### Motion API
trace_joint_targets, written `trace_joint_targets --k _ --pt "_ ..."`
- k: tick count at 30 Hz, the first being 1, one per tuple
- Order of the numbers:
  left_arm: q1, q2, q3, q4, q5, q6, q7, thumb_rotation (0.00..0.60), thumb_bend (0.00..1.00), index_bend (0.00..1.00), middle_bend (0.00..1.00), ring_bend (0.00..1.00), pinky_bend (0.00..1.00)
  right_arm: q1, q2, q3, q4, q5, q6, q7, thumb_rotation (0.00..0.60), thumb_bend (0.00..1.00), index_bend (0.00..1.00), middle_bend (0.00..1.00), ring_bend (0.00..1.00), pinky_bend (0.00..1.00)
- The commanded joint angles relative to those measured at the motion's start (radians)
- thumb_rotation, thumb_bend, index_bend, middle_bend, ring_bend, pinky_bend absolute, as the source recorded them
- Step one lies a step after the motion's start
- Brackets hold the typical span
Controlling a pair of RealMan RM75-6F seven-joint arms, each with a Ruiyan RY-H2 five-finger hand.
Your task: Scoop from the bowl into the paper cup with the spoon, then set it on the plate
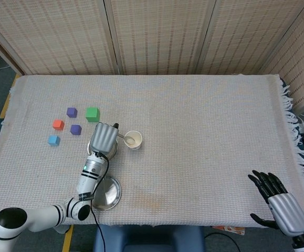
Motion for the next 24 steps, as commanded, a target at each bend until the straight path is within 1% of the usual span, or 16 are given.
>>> trace_joint_targets --k 1,7,11,14,18,20,24 --pt "0.015 -0.082 0.066 0.155 0.125 0.072 -0.032 0.600 0.64 0.94 1.00 1.00 1.00 -0.001 0.001 -0.002 0.000 -0.003 0.000 0.000 0.600 0.06 0.00 0.00 0.00 0.00" --pt "0.019 -0.157 0.114 0.362 0.248 0.105 -0.058 0.600 0.64 0.94 1.00 1.00 1.00 -0.008 0.007 -0.006 -0.003 -0.014 0.015 0.001 0.600 0.06 0.00 0.00 0.00 0.00" --pt "0.022 -0.208 0.139 0.518 0.323 0.133 -0.108 0.600 0.64 0.94 1.00 1.00 1.00 -0.009 0.009 -0.008 -0.003 -0.017 0.016 0.004 0.600 0.06 0.00 0.00 0.00 0.00" --pt "0.023 -0.244 0.141 0.612 0.354 0.154 -0.151 0.600 0.64 0.94 1.00 1.00 1.00 -0.008 0.010 -0.010 -0.003 -0.019 0.012 0.004 0.600 0.06 0.00 0.00 0.00 0.00" --pt "0.020 -0.288 0.114 0.707 0.363 0.169 -0.211 0.600 0.64 0.93 1.00 1.00 1.00 -0.007 0.014 -0.014 -0.010 -0.013 -0.003 -0.002 0.600 0.06 0.00 0.00 0.00 0.00" --pt "0.015 -0.302 0.105 0.742 0.368 0.172 -0.227 0.600 0.64 0.93 1.00 1.00 1.00 -0.005 0.016 -0.016 -0.016 -0.010 -0.011 -0.006 0.600 0.06 0.00 0.00 0.00 0.00" --pt "0.017 -0.319 0.113 0.797 0.394 0.182 -0.244 0.600 0.64 0.93 1.00 1.00 1.00 -0.002 0.016 -0.013 -0.018 -0.003 -0.018 -0.010 0.600 0.06 0.00 0.00 0.00 0.00"
